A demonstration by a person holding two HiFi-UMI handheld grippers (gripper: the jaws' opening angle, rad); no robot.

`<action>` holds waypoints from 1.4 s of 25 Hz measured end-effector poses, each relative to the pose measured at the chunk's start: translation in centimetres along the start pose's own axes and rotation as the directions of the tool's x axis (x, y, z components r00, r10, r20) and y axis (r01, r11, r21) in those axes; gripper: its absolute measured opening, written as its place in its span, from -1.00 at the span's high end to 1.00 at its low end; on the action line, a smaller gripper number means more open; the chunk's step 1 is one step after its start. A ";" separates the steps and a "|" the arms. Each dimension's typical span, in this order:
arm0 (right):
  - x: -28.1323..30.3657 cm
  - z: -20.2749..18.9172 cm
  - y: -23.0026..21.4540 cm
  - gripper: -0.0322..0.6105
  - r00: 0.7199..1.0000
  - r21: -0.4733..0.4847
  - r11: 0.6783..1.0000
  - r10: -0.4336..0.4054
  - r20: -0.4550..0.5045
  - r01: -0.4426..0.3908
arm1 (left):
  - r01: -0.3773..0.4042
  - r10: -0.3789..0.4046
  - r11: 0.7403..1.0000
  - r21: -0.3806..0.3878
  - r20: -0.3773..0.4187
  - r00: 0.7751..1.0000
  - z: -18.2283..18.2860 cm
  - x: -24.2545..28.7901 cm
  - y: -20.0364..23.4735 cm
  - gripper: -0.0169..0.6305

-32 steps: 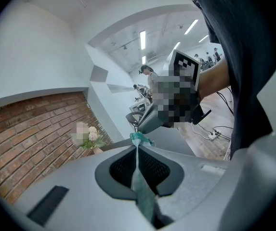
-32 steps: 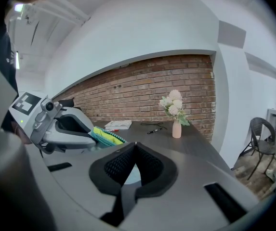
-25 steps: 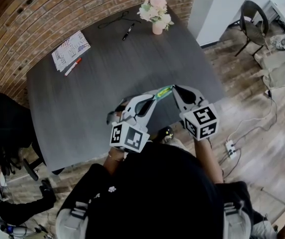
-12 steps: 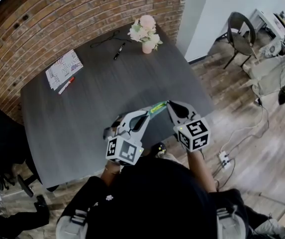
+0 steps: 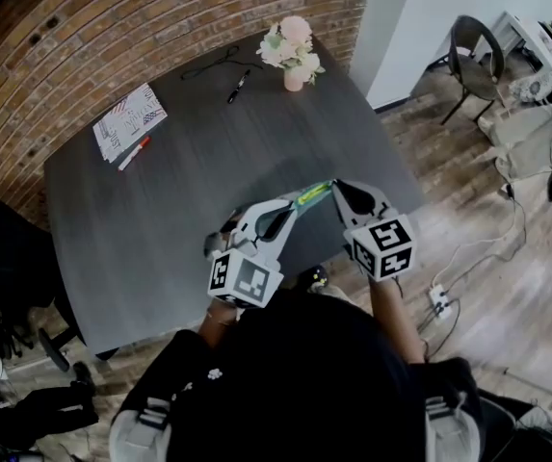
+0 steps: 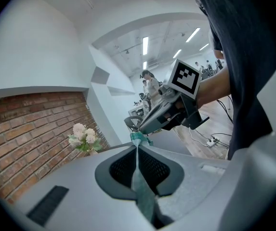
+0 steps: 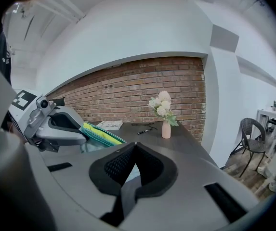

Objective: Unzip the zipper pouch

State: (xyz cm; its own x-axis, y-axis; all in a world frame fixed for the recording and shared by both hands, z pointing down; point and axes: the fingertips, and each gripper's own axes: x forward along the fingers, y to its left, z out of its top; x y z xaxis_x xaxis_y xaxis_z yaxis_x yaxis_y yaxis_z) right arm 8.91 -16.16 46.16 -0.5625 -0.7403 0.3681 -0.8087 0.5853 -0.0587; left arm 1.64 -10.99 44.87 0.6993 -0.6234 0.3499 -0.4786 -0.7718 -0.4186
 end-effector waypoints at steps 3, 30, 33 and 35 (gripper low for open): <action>0.3 0.2 0.0 0.89 1.000 0.002 1.000 0.005 0.003 -0.005 | 0.004 -0.004 1.000 -0.003 -0.002 1.000 0.1 0.0 0.2 0.93; 0.8 -1.5 -1.8 0.89 0.999 0.025 0.999 -0.039 -0.026 0.039 | -0.036 0.039 0.988 -0.153 0.017 0.999 -0.3 -2.3 1.7 0.93; 1.0 -1.5 -1.9 0.89 0.999 0.022 0.999 -0.042 -0.027 0.043 | -0.036 0.040 0.987 -0.159 0.019 0.999 -0.6 -2.3 1.6 0.93; 1.0 -1.6 -2.1 0.89 0.999 0.023 0.999 -0.046 -0.030 0.047 | -0.036 0.038 0.988 -0.147 0.010 0.999 -0.8 -2.4 1.6 0.92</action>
State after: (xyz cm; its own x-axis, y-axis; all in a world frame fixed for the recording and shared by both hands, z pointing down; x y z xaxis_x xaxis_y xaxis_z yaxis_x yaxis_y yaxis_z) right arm 10.31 -17.63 48.18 -0.5194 -0.7561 0.3980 -0.8377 0.5426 -0.0624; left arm -1.25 -10.86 43.98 0.6858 -0.6512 0.3250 -0.5765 -0.7586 -0.3035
